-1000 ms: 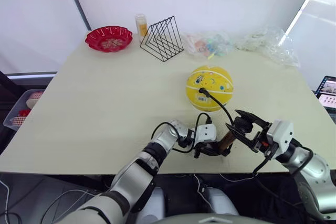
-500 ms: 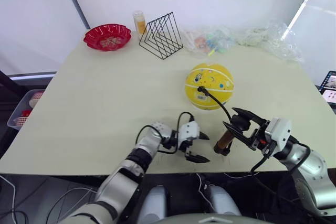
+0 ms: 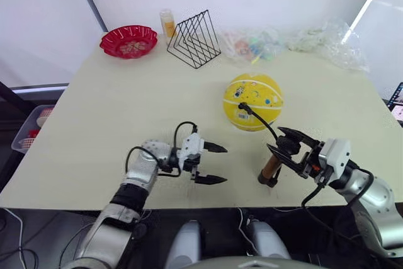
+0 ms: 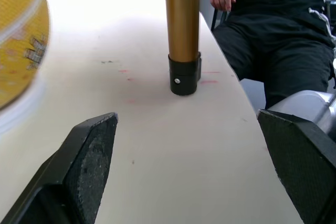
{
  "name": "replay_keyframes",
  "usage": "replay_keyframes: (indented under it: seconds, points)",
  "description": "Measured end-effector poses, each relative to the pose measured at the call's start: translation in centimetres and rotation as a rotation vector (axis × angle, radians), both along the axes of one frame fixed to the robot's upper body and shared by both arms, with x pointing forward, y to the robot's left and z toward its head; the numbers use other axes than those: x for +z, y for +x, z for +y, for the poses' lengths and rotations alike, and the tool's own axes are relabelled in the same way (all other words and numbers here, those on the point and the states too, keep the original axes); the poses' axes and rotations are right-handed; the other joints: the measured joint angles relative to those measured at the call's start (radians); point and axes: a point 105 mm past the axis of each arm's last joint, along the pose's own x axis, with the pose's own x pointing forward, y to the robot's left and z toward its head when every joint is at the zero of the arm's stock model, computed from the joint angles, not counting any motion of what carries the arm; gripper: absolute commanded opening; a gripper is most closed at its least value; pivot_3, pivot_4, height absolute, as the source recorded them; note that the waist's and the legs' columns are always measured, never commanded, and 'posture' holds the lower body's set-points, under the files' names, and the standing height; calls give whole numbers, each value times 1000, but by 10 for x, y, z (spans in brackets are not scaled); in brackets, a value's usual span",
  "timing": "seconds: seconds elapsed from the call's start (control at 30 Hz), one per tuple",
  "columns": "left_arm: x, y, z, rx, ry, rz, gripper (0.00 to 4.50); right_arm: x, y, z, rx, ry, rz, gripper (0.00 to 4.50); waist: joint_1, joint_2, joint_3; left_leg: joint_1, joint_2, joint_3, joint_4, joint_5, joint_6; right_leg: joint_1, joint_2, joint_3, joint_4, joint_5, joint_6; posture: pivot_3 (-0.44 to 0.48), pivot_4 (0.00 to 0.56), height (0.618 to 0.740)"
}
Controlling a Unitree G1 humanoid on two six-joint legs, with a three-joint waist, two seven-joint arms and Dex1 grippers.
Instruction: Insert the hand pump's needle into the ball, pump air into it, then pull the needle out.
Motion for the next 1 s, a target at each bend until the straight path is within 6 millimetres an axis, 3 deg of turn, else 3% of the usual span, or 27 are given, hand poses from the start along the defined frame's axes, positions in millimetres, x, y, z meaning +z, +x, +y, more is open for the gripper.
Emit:
replay_keyframes:
  seconds: [0.33,0.73,1.0]
  points:
    - [27,-20,20,-12,-22,-28,4500,14,-2,-7,8,-18,41,1937,11,6,8,-6,-2,2,2,0,0,-5,-1,2,2,0,1,0,150,740]
    - [39,-26,21,-30,-30,-56,4500,62,2,-25,-8,-65,-58,1937,10,8,15,-6,-5,4,3,0,0,-5,0,3,2,2,5,0,150,740]
    - [45,-27,15,-35,-39,-70,4500,53,8,-38,12,-271,-68,1937,8,8,15,-6,-6,8,4,0,0,-5,0,3,3,3,6,0,150,740]
